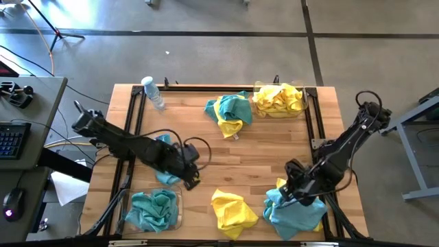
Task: Sort microfiber towel by color & place in baskets
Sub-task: Put the blue microfiber towel into the bottom transparent bin
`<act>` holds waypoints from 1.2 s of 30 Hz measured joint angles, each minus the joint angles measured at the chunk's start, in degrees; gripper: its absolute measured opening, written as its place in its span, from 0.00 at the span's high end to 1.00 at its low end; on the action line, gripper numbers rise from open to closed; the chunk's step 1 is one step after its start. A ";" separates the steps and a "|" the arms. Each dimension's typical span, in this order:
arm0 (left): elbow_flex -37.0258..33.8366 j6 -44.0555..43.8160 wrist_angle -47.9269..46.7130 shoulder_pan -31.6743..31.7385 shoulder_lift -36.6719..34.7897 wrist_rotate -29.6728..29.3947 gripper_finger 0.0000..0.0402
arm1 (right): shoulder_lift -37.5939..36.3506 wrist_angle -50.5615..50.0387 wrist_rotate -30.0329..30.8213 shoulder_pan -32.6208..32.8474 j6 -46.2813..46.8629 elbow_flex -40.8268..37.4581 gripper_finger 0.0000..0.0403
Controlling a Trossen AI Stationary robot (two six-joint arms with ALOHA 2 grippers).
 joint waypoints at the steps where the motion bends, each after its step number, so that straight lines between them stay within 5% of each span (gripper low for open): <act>1: 1.89 0.64 0.44 -0.26 1.58 -0.22 0.73 | 0.00 -0.71 -0.05 0.64 -0.28 0.00 1.00; 16: 29.92 8.86 3.54 -0.89 25.38 -1.51 0.73 | 0.00 2.45 -5.60 6.49 -20.30 0.02 0.98; 30: 30.90 11.91 -0.82 -6.18 23.93 -2.86 0.73 | 0.95 10.47 -4.55 9.67 -33.05 -4.88 0.74; 36: 24.26 10.95 -1.52 -7.79 18.67 -4.65 0.73 | 7.77 14.65 -7.51 9.54 -36.78 -4.92 0.71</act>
